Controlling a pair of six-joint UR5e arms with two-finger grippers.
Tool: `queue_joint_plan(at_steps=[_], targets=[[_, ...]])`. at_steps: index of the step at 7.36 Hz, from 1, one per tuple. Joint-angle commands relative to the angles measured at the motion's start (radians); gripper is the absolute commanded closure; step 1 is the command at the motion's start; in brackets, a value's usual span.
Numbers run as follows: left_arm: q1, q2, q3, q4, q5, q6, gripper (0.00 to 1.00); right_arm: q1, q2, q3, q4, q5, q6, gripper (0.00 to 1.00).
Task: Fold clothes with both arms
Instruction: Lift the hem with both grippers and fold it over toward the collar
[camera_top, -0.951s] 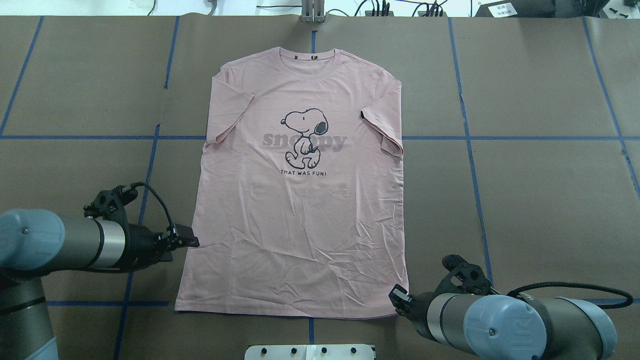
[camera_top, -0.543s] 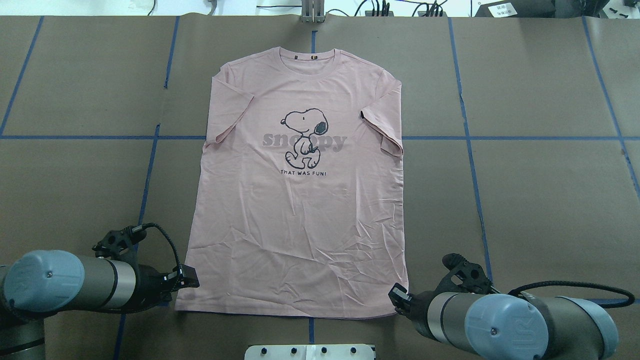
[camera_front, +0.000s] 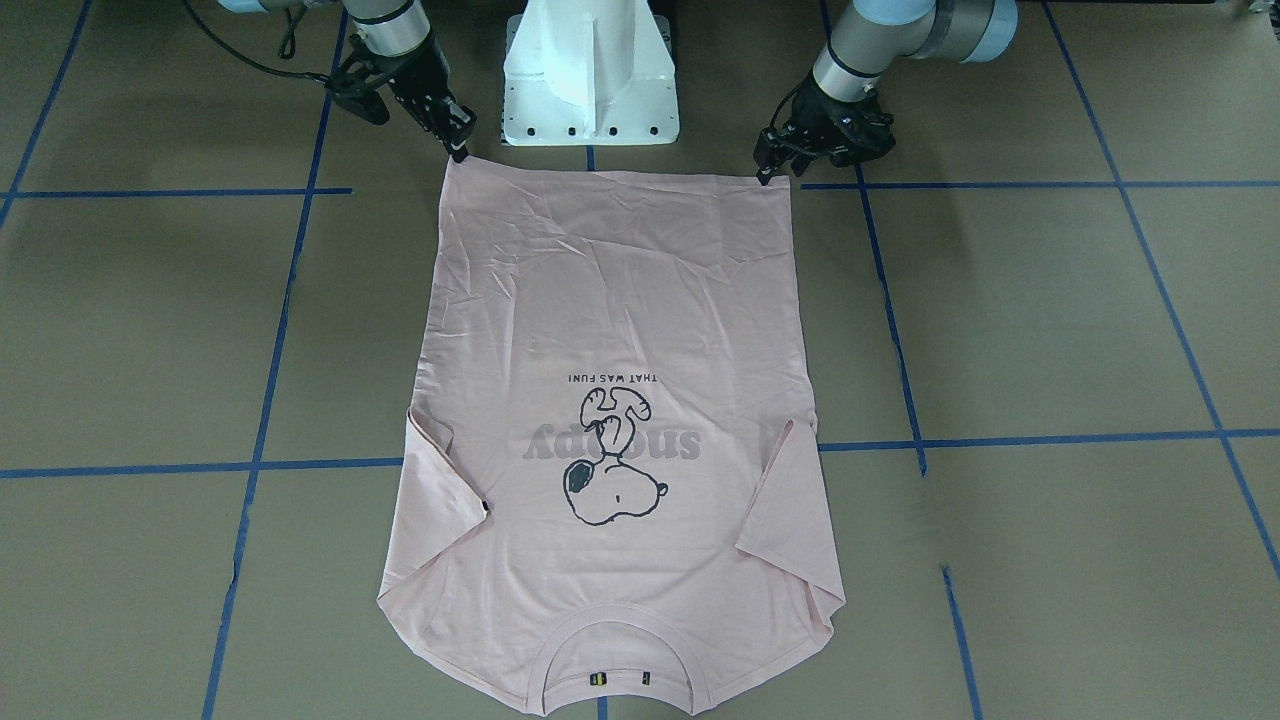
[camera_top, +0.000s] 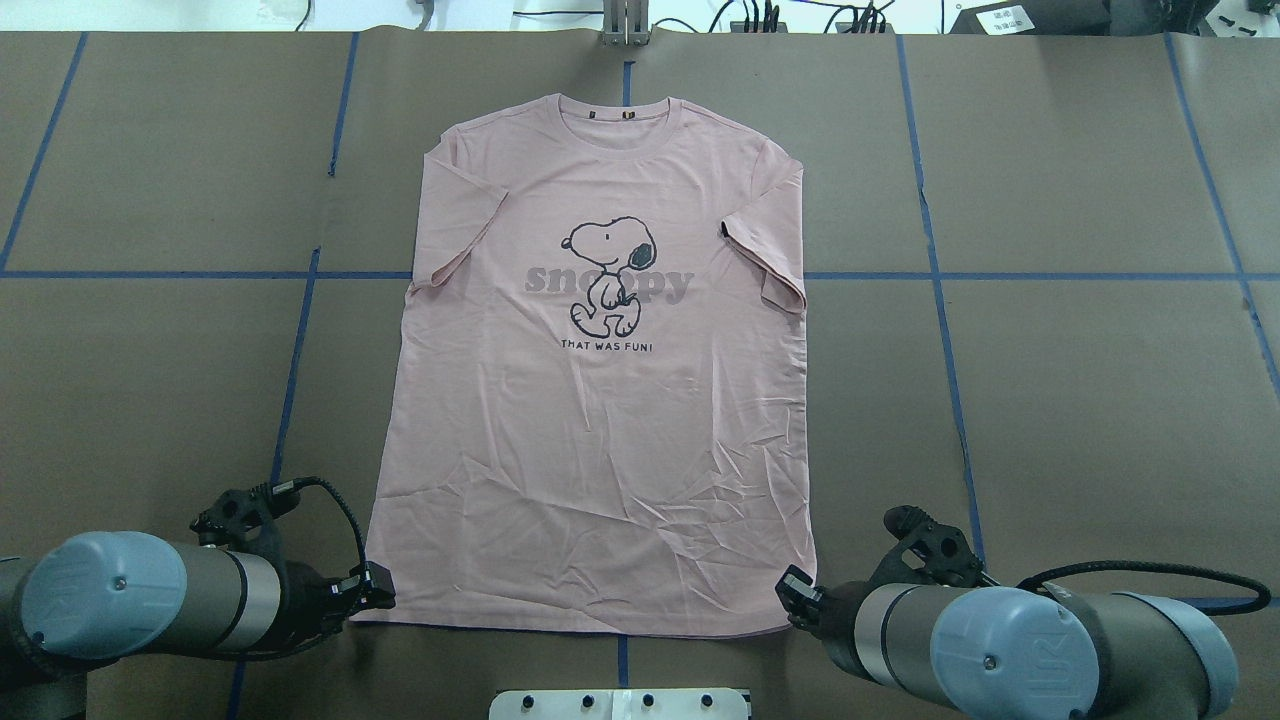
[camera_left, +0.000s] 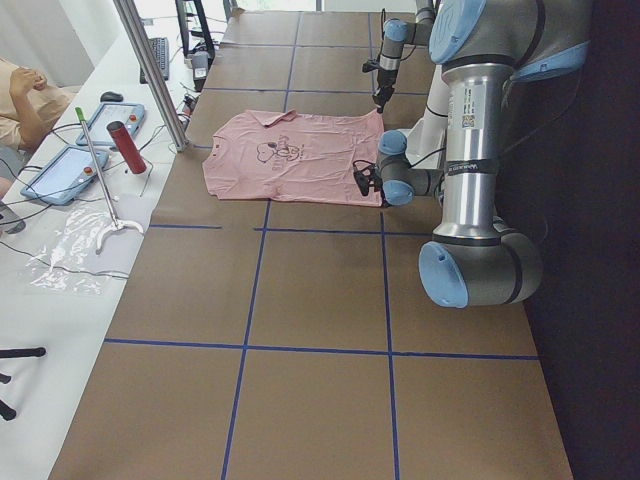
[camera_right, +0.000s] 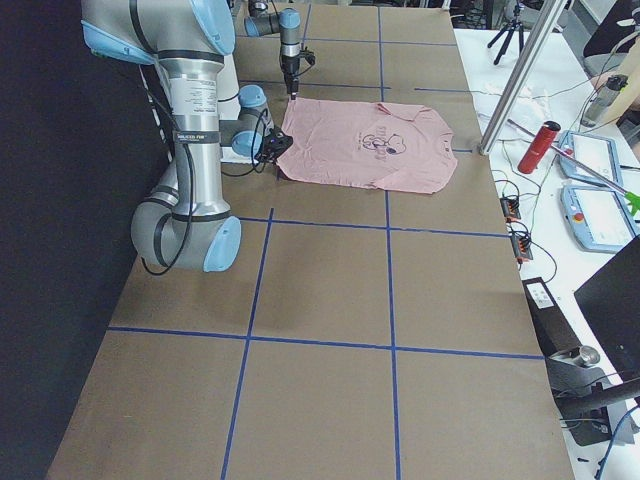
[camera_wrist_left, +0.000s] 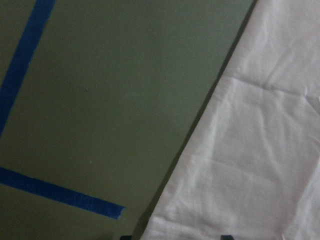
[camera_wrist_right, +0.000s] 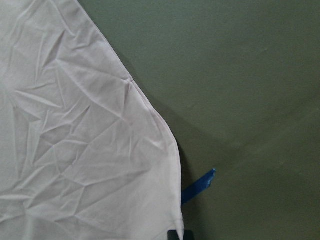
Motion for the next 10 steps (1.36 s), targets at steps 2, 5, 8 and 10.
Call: queue_joint_plan(at_steps=[2,5,8,10], targets=[[0.003,0.001,0.004,0.024,0.006,-0.001,0.42,0.001,-0.005,0.001,-0.002,0.000,0.000,1.00],[0.003,0.002,0.009,0.027,0.006,-0.001,0.47,0.001,-0.008,0.001,-0.002,0.000,0.000,1.00],[0.004,0.001,0.012,0.027,0.004,-0.001,1.00,0.001,-0.009,0.001,0.000,0.000,0.000,1.00],[0.004,-0.002,0.001,0.027,-0.005,0.002,1.00,0.002,-0.011,0.003,-0.002,0.000,0.000,1.00]])
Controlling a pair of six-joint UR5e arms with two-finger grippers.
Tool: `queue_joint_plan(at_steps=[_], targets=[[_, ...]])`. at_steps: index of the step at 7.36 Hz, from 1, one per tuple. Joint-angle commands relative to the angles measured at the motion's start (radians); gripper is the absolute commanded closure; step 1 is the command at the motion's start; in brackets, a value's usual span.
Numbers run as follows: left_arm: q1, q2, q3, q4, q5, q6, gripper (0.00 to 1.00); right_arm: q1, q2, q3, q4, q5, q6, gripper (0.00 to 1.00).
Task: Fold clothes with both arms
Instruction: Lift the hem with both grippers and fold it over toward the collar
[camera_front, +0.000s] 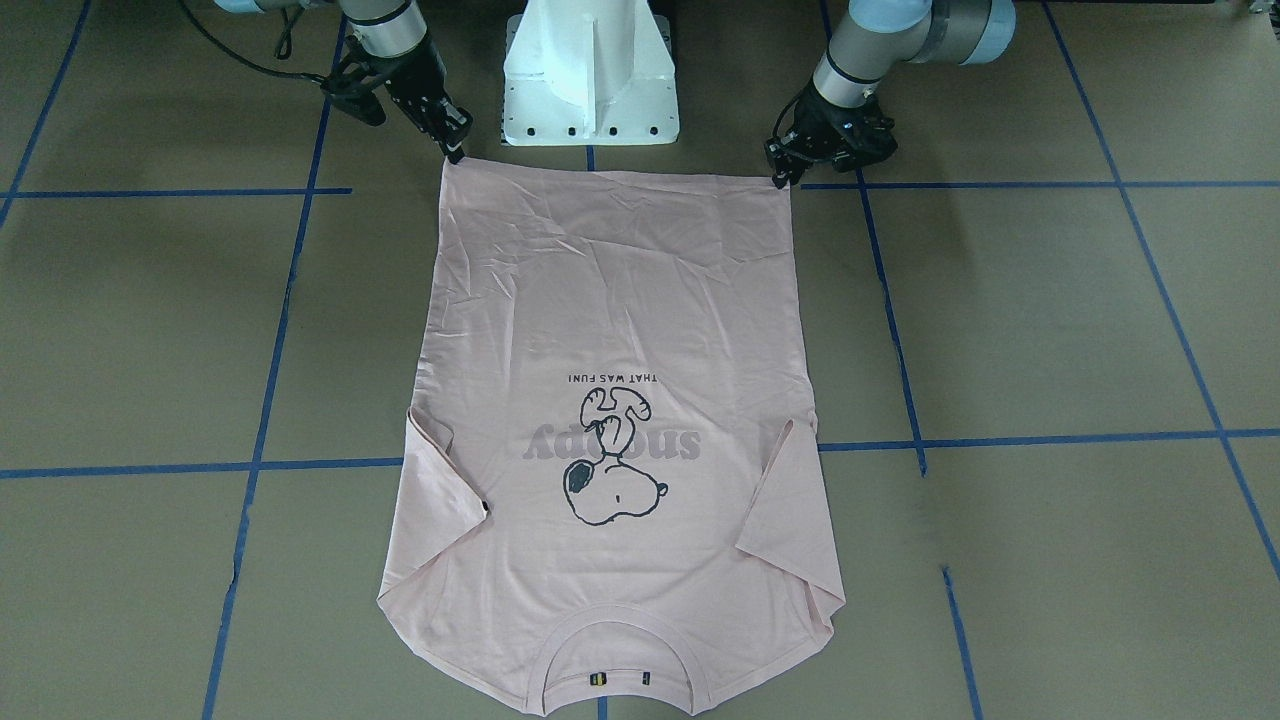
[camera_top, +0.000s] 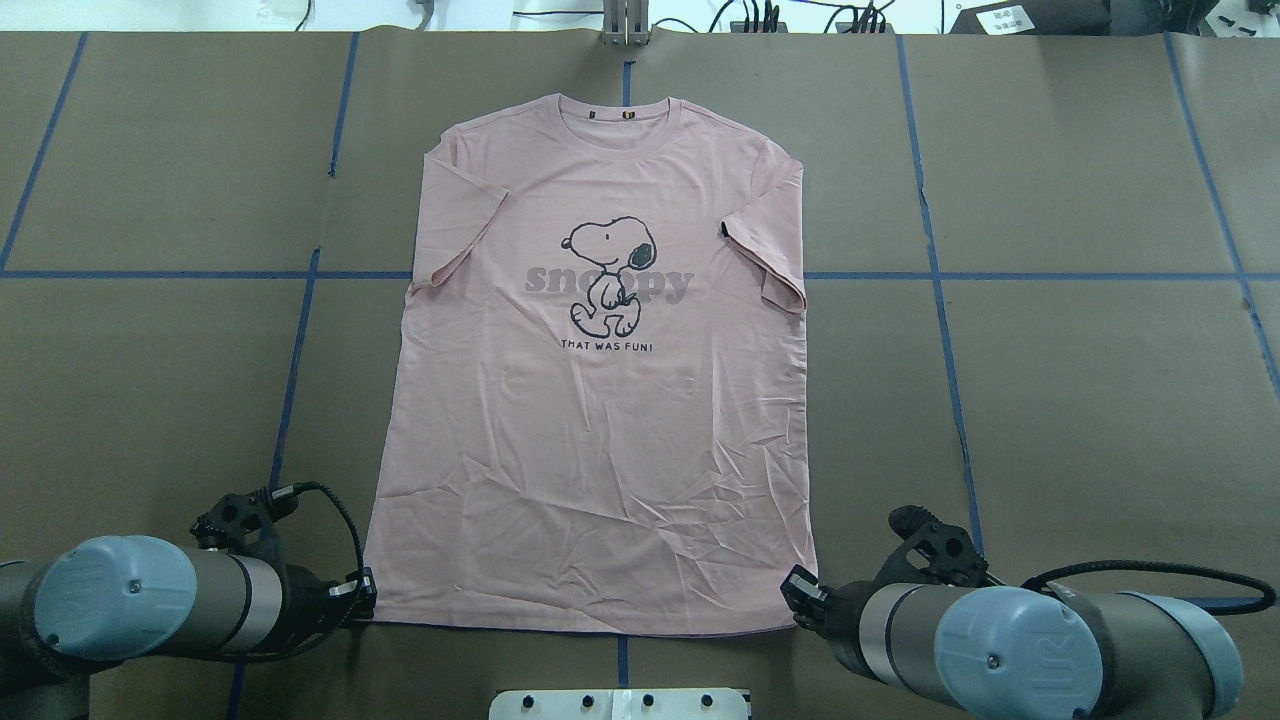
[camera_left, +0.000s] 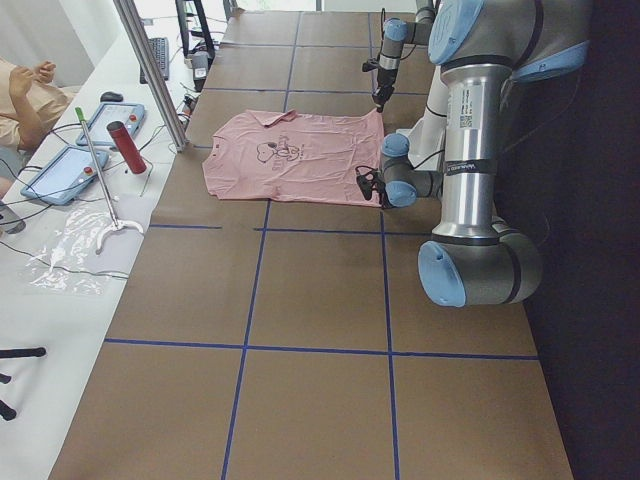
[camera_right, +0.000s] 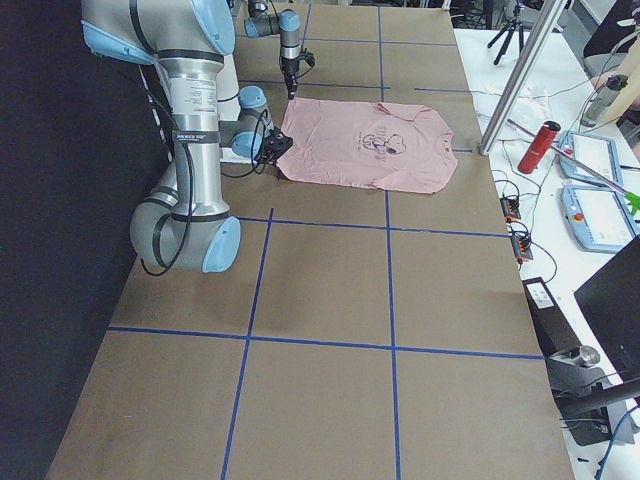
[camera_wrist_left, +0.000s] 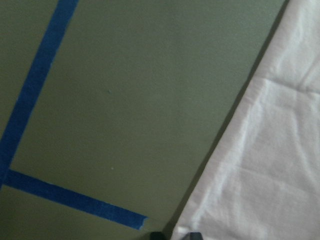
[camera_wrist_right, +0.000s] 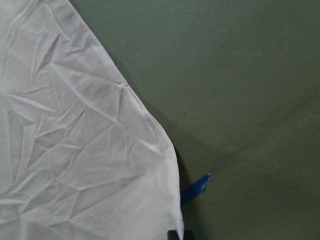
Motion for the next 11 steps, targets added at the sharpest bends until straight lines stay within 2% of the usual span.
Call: queue_joint_plan(at_steps=[1,2,3,5,6,7,8,9,10,11], targets=[[0.000,0.000,-0.028,0.002,-0.007,0.000,1.00,0.006,-0.005,0.006,-0.001,0.002,0.000,1.00],[0.000,0.000,-0.066,0.018,-0.007,-0.004,1.00,0.009,-0.015,0.014,-0.001,0.009,-0.002,1.00],[0.001,0.000,-0.150,0.094,-0.007,-0.032,1.00,0.007,-0.078,0.062,0.000,0.018,-0.002,1.00],[0.094,-0.003,-0.340,0.277,-0.014,-0.061,1.00,-0.007,-0.239,0.217,0.002,0.079,-0.002,1.00],[0.095,-0.012,-0.397,0.310,-0.092,-0.129,1.00,-0.013,-0.271,0.277,0.002,0.080,0.000,1.00],[0.083,-0.018,-0.409,0.313,-0.102,-0.165,1.00,0.021,-0.261,0.294,0.002,0.075,-0.002,1.00],[0.046,-0.046,-0.392,0.313,-0.099,-0.165,1.00,0.074,-0.232,0.276,0.002,0.071,-0.021,1.00],[-0.068,-0.089,-0.351,0.314,-0.099,-0.156,1.00,0.190,-0.086,0.200,-0.001,0.084,-0.111,1.00],[-0.162,-0.144,-0.287,0.314,-0.097,-0.082,1.00,0.284,0.046,0.066,-0.018,0.090,-0.208,1.00],[-0.256,-0.231,-0.157,0.313,-0.097,0.018,1.00,0.373,0.175,-0.075,-0.050,0.112,-0.304,1.00]])
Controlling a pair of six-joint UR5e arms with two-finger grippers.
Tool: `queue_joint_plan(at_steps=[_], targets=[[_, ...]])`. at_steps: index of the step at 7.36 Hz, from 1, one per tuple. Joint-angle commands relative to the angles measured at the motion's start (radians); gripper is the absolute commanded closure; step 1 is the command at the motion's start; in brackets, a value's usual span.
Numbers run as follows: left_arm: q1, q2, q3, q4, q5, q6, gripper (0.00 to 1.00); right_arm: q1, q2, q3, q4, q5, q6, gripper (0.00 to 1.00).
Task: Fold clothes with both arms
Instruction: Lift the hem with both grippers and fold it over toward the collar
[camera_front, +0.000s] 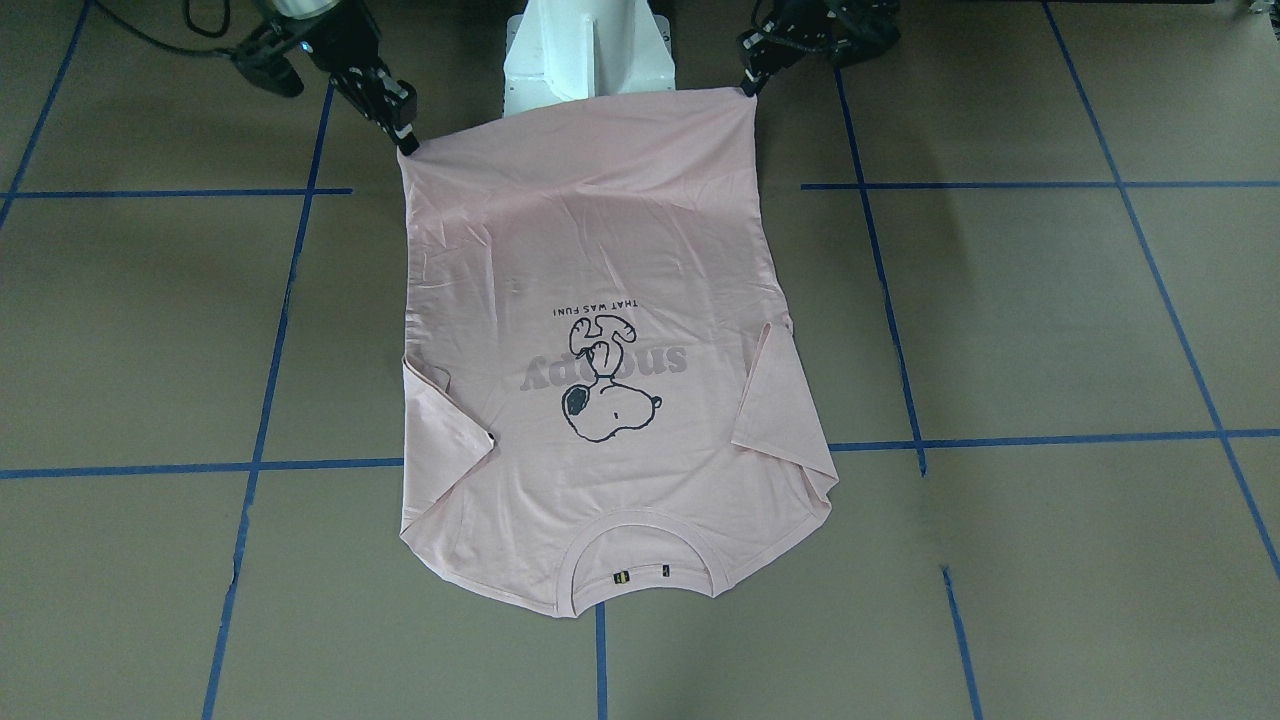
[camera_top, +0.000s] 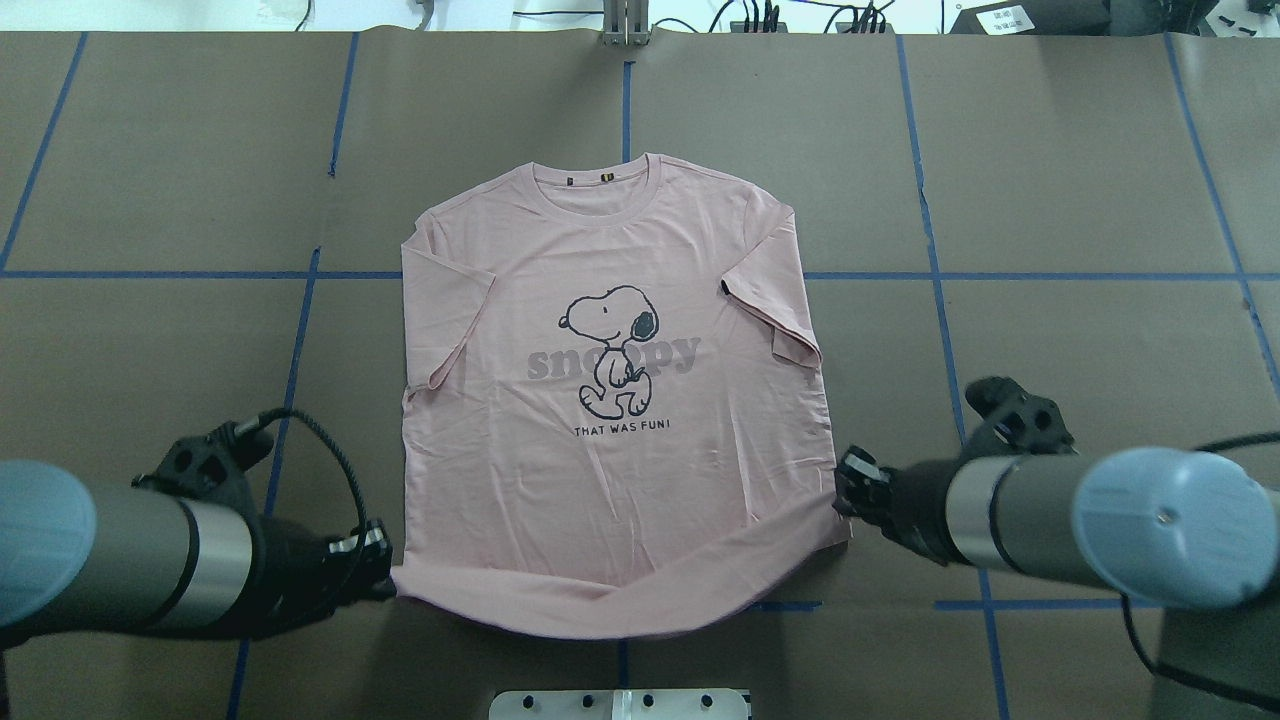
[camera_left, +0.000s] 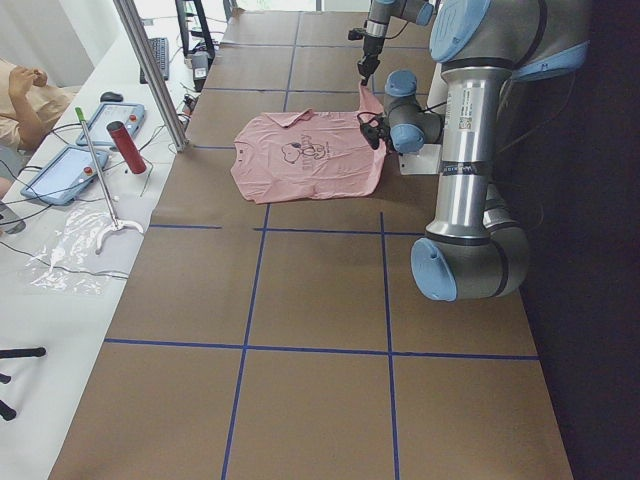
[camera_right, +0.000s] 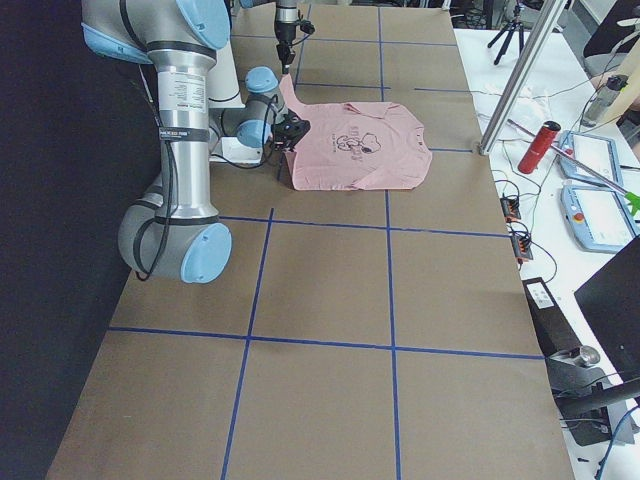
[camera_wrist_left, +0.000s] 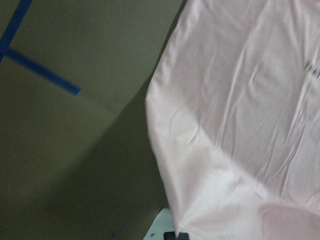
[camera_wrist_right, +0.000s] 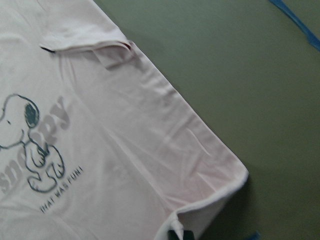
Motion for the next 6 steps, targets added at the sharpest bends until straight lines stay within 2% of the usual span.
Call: queue_joint_plan(at_steps=[1,3,4,6], targets=[[-0.203,-0.187,0.266,-0.004,0.003,0.175,1.00,0.197,0.264,-0.286,-0.055,0.061,-0.195,1.00],[-0.289,-0.246,0.389,-0.016,0.073,0.327,1.00,0.302,0.375,-0.449,-0.050,0.069,-0.267,1.00],[-0.348,-0.282,0.443,-0.016,0.074,0.382,1.00,0.347,0.448,-0.561,-0.049,0.072,-0.287,1.00],[-0.405,-0.336,0.546,-0.031,0.075,0.463,1.00,0.428,0.584,-0.766,-0.046,0.141,-0.343,1.00]])
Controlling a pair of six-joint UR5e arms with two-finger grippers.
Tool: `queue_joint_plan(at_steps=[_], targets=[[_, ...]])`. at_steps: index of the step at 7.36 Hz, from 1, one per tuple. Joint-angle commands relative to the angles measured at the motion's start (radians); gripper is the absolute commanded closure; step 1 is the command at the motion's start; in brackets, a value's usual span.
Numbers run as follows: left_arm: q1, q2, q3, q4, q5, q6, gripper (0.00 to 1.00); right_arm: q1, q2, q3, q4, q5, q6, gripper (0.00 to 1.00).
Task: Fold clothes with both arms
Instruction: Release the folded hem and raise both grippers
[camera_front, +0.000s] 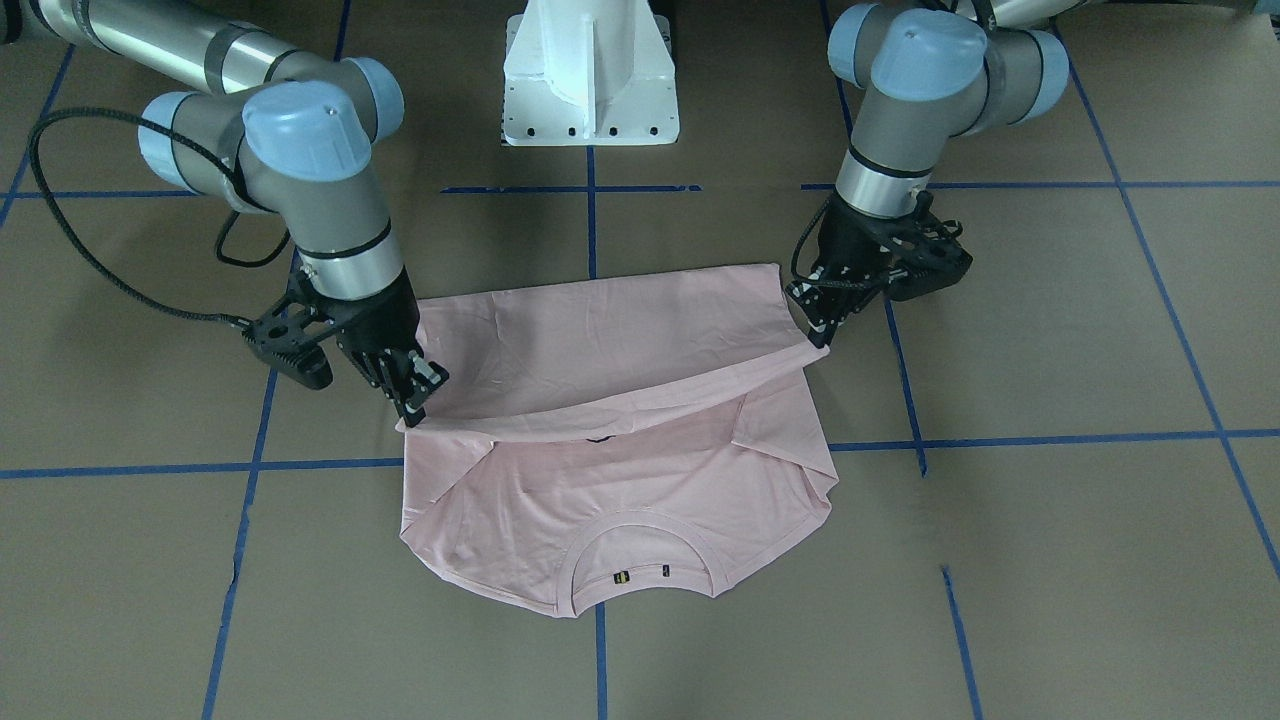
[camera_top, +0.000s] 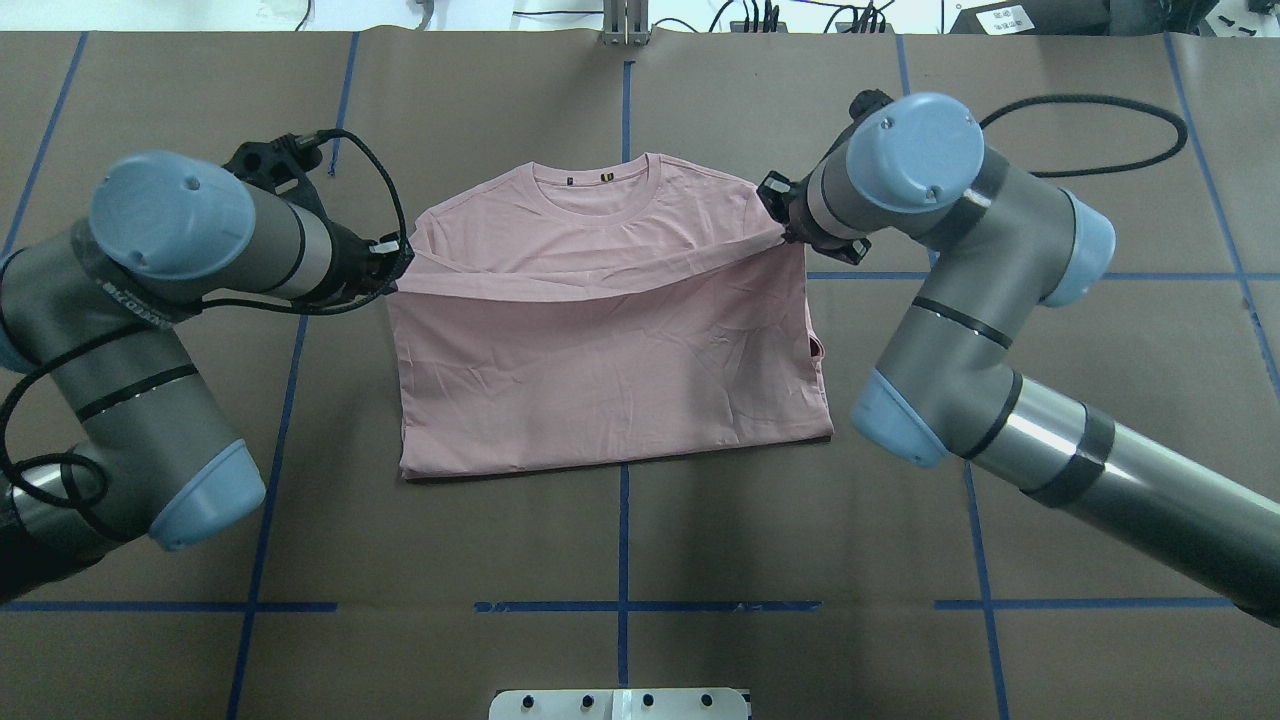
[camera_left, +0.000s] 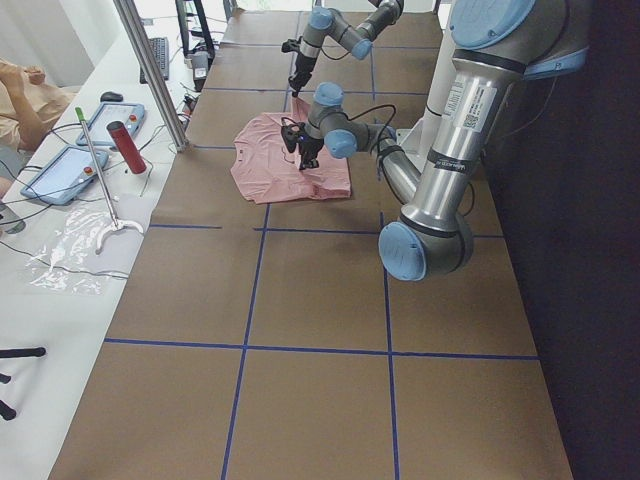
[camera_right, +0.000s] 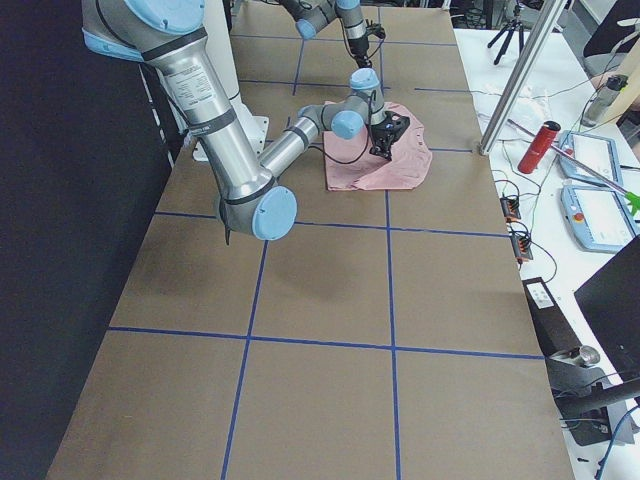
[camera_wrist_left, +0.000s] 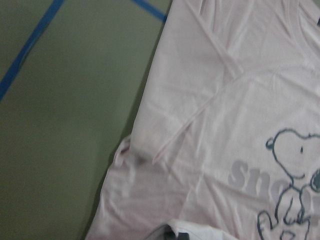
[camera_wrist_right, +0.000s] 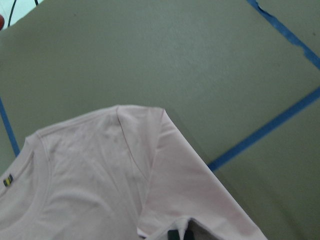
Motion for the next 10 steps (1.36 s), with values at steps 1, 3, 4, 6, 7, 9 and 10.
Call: queue_joint_plan(at_steps=[1,3,4,6,7,9,10], targets=[[-0.035,-0.059,0.151,-0.085,0.006,0.045,1.00,0.059,0.128,-0.194,0.002,0.041,-0.045,1.00],[-0.041,-0.076,0.280,-0.219,0.050,0.045,1.00,0.064,0.214,-0.381,0.069,0.040,-0.065,1.00],[-0.042,-0.096,0.329,-0.239,0.060,0.045,1.00,0.064,0.216,-0.441,0.134,0.040,-0.066,1.00],[-0.041,-0.099,0.373,-0.292,0.069,0.045,1.00,0.064,0.225,-0.492,0.145,0.035,-0.091,1.00],[-0.041,-0.099,0.373,-0.292,0.069,0.045,1.00,0.059,0.231,-0.495,0.145,0.034,-0.097,1.00],[-0.041,-0.104,0.373,-0.293,0.069,0.045,0.93,0.058,0.236,-0.501,0.145,0.034,-0.105,1.00],[-0.041,-0.104,0.374,-0.293,0.069,0.045,0.86,0.058,0.237,-0.523,0.178,0.031,-0.106,0.89]])
